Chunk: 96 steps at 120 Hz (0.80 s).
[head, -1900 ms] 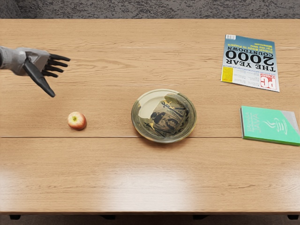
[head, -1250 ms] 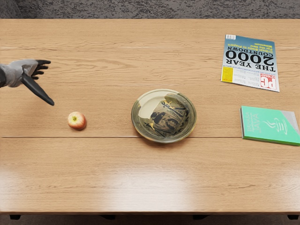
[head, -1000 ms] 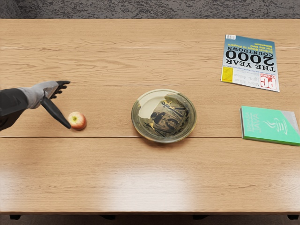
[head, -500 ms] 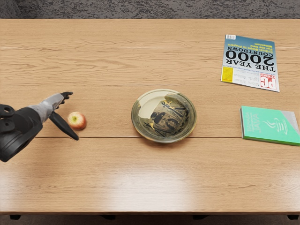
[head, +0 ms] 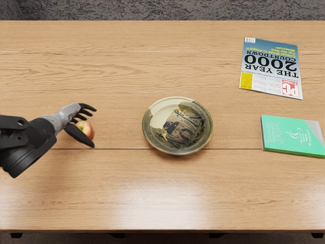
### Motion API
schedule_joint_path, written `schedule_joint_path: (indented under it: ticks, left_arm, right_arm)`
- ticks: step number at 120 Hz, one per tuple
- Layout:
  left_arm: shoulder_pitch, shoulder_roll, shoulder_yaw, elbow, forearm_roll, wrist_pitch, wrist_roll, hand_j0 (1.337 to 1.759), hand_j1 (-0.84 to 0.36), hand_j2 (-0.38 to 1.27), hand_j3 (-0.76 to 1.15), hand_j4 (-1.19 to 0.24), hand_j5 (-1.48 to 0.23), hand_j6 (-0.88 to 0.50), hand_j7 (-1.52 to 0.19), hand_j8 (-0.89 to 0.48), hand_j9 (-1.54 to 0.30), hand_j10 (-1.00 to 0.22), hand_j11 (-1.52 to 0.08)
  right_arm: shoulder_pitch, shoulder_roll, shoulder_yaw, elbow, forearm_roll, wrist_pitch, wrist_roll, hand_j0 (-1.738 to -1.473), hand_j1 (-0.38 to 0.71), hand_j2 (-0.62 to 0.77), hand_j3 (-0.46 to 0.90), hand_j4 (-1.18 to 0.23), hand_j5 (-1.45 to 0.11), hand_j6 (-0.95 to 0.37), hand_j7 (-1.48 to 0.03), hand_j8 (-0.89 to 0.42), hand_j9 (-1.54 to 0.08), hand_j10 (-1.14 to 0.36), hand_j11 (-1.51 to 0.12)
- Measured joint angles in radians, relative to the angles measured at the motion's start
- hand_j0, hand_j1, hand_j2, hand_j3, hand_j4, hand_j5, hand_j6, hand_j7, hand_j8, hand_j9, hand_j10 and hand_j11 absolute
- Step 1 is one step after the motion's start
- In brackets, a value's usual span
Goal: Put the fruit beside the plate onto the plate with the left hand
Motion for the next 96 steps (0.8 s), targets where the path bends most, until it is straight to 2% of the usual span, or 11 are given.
schedule_joint_path:
  ticks: [36, 60, 96]
  left_arm:
    - [0.003, 0.020, 0.016, -0.002, 0.003, 0.000, 0.000, 1.658, -0.11, 0.08, 0.00, -0.38, -0.50, -0.39, -0.50, -0.39, -0.50, -0.39, -0.50]
    - [-0.001, 0.021, 0.027, -0.004, 0.003, 0.000, 0.000, 1.658, -0.23, 0.10, 0.00, -0.49, -0.63, -0.49, -0.63, -0.43, -0.63, -0.49, -0.63]
    - [-0.002, 0.021, 0.033, -0.004, 0.007, 0.000, 0.003, 1.655, -0.27, 0.29, 0.00, -0.63, -0.80, -0.48, -0.81, -0.42, -0.82, -0.61, -0.82]
  right_arm:
    - [0.000, 0.000, 0.000, 0.000, 0.000, 0.000, 0.000, -1.658, -0.32, 0.00, 0.00, -0.02, -0.03, -0.02, -0.03, -0.02, -0.03, -0.02, -0.03]
    - [0.000, 0.000, 0.000, 0.000, 0.000, 0.000, 0.000, -1.658, -0.32, 0.00, 0.00, -0.02, -0.03, -0.02, -0.03, -0.02, -0.03, -0.02, -0.03]
    - [0.000, 0.000, 0.000, 0.000, 0.000, 0.000, 0.000, -1.658, -0.32, 0.00, 0.00, -0.02, -0.03, -0.02, -0.03, -0.02, -0.03, -0.02, -0.03]
